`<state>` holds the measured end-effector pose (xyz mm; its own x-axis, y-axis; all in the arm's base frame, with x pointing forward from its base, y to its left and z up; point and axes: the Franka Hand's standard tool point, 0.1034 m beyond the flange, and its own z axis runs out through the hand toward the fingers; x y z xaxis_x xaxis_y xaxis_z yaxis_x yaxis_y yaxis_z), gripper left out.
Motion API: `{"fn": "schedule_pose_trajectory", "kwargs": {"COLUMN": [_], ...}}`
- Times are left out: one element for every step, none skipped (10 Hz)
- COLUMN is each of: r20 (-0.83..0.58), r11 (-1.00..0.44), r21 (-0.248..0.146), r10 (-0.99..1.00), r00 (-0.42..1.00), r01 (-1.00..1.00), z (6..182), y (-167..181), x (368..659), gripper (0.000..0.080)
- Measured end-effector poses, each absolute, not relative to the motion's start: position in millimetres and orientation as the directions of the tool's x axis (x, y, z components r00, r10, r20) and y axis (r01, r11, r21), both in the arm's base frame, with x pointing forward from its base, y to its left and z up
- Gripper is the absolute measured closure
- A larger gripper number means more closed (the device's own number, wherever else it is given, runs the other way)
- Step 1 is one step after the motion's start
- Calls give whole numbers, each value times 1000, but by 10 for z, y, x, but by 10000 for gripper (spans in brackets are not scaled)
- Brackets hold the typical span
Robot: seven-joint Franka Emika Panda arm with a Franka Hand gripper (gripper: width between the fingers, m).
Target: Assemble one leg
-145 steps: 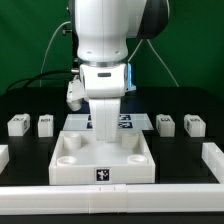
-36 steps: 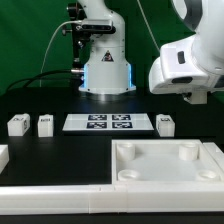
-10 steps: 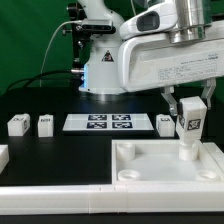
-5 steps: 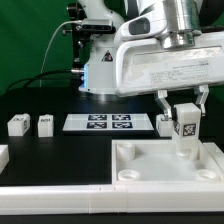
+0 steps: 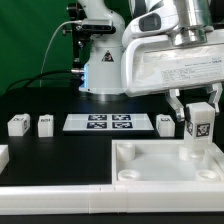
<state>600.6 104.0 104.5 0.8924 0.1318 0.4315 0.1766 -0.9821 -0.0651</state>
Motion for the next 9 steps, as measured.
{"fn": "schedule_pose_trajectory", "kwargs": {"r20": [433,433,432,432,432,429,423,424,424], "r11": [-981,-981,-981,-981,-981,-982,-982,-982,-982], "r21": [-65,-64,-65,-65,-65,-66,-69,-71,-73], "r10": [136,135,135,135,135,135,131,129,128], "r00": [891,891,892,892,892,893,896,896,896], "r01": [181,180,180,180,180,180,176,175,175], "z": [1049,1045,1041,1041,1040,1034,1037,1078,1106], "y": [1051,1047,1047,1047,1047,1042,1030,1020,1012], "x": [6038,6032,6031,6031,6030,6045,6117,6201,6253], "gripper": [506,506,506,506,506,506,506,506,506]}}
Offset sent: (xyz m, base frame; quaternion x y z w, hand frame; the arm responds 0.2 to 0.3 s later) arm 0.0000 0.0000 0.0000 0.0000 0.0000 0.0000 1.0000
